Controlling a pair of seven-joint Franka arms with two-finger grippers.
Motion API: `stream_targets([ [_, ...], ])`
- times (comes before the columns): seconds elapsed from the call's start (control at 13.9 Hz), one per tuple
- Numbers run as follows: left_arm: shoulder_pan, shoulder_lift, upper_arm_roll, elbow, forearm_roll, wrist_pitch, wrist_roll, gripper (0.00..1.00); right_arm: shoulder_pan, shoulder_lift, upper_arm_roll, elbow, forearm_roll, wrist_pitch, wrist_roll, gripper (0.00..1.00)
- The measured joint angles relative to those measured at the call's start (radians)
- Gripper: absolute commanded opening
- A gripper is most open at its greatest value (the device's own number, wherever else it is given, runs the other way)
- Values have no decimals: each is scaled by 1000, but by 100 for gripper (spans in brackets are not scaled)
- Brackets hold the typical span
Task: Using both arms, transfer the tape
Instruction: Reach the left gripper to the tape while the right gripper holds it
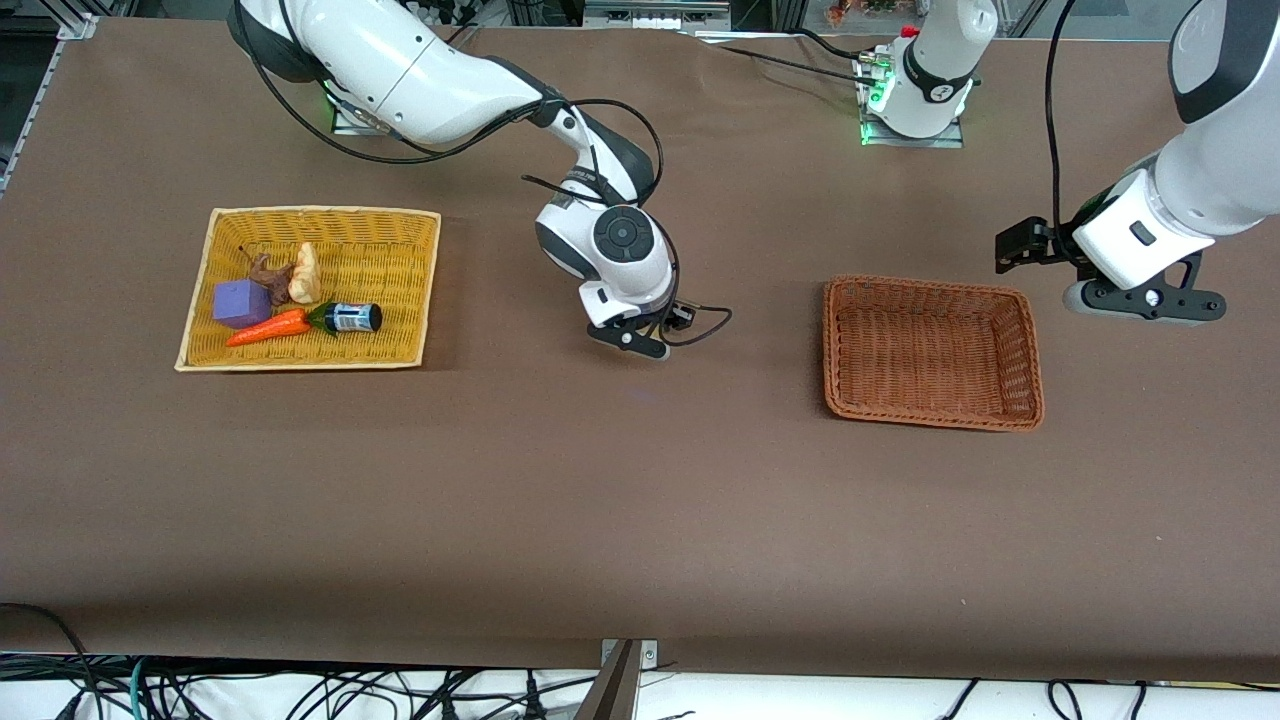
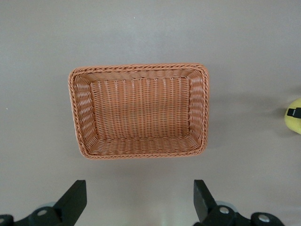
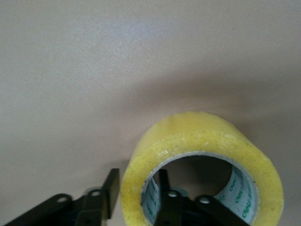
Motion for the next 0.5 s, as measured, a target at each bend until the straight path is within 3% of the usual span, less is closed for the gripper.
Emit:
stream_targets([
  [0.22, -2, 0, -15, 0, -4, -29, 0, 100, 12, -2, 7, 43, -77, -46, 0, 100],
  [0.36, -3, 1, -45, 1, -17, -56, 0, 100, 19, -26, 12, 121, -105, -184, -70, 100],
  [0.5, -5, 13, -92, 0, -39, -61, -2, 100, 2, -93, 3, 182, -97, -331, -264, 100],
])
